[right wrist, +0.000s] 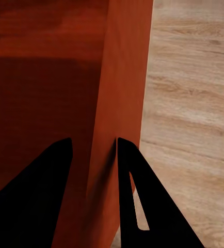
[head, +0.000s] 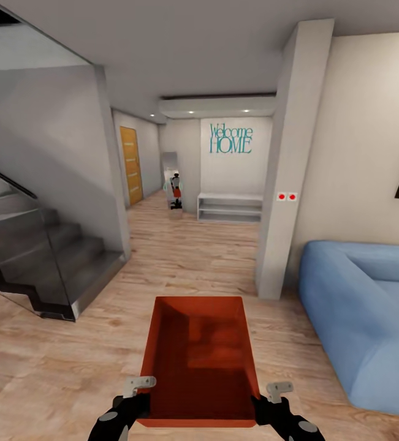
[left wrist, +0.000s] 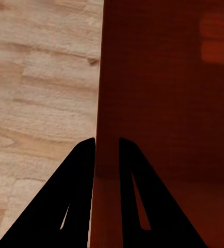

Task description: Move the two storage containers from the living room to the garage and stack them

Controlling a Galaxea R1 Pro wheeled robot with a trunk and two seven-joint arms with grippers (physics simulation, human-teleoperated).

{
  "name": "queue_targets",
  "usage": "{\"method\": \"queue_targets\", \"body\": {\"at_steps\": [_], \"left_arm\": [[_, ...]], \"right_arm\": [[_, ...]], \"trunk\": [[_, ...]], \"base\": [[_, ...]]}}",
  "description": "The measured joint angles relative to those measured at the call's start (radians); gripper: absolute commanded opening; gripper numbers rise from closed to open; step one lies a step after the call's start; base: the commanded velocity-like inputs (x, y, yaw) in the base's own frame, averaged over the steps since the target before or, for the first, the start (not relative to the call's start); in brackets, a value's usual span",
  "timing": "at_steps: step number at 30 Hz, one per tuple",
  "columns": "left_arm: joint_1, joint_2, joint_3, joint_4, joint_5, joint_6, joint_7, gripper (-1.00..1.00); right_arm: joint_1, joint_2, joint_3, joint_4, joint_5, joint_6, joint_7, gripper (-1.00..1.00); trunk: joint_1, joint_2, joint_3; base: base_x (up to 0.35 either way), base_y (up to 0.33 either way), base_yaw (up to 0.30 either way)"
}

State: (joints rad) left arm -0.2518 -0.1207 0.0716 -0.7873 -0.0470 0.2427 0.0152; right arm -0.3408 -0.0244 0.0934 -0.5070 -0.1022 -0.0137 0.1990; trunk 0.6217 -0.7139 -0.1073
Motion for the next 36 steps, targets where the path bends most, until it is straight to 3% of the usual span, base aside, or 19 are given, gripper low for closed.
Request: {"method": "queue_targets", "body": {"at_steps": [4, 7, 36], "left_arm": [[0.000, 0.002, 0.004, 0.004, -0.002, 0.000, -0.001, -1.00], [0.000, 0.003, 0.005, 0.007, -0.002, 0.000, -0.002, -1.00], [0.000, 0.012, -0.009, 0.012, 0.011, -0.002, -0.003, -1.00]], "right_arm": [[0.000, -0.005, 0.044, 0.002, -0.041, 0.000, -0.019, -1.00], [0.000, -0.006, 0.054, 0.004, -0.049, 0.000, -0.025, -1.00], [0.000, -0.005, 0.056, 0.007, -0.052, 0.000, -0.026, -1.00]], "trunk": [[0.000, 0.000, 0.000], [0.000, 0.000, 0.000], [0.000, 0.000, 0.000]], "base": [[0.329, 0.000, 0.000], [0.329, 0.000, 0.000], [0.329, 0.000, 0.000]]}}
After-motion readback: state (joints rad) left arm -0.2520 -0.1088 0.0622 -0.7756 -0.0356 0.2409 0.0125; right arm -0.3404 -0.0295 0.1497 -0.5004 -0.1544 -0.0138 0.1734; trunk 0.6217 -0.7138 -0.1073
